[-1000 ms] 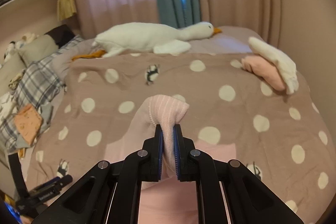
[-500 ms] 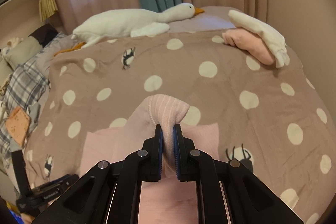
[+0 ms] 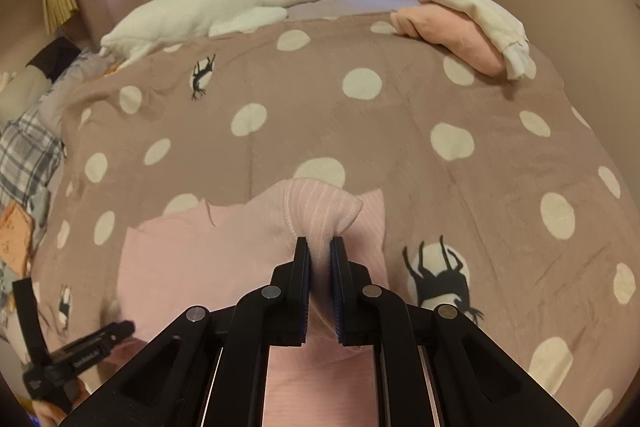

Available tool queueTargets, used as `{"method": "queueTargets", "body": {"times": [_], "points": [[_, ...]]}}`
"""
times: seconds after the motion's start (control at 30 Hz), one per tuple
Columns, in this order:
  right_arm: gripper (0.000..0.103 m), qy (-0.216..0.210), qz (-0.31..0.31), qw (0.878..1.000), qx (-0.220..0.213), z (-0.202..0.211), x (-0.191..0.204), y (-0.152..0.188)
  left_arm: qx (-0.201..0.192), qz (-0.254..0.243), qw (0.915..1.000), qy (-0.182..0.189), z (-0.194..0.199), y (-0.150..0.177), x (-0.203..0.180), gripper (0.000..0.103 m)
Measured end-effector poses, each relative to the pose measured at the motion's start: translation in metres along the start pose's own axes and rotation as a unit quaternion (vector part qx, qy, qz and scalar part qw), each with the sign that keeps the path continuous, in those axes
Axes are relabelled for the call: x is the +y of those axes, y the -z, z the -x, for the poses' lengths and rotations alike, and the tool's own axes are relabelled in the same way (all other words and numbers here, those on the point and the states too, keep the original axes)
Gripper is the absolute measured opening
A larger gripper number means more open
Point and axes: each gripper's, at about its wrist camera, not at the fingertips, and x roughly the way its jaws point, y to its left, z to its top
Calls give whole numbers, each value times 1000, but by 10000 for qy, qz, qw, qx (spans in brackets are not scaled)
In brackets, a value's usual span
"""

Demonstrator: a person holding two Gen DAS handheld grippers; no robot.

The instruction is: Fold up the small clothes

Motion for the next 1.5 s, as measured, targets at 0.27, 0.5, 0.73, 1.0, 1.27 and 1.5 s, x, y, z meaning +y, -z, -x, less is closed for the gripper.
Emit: {"method": "queueTargets", "body": {"times": [0.27,0.5,0.73,1.0,1.27,1.5], "points": [[11,10,-98,9999,120,-8,-10,7,-2,32,10000,-72,-6,0,0,39],[11,66,-195,9994,263,-18,-20,16,19,119,9999,-30,-7,0,3,39],[11,135,-253,9988,396,-28,-25,24,12,101,9999,-64,-8,1,3,39],[11,190,-295,9982,495,-37,-30,29,4,117,9999,-63,-9,1,3,39],[11,241,-330,9973,614,-45,-33,34,-17,121,9999,-62,-9,2,3,40],[11,299,-398,9961,731,-55,-36,39,-24,129,9999,-60,-9,3,4,40]]}}
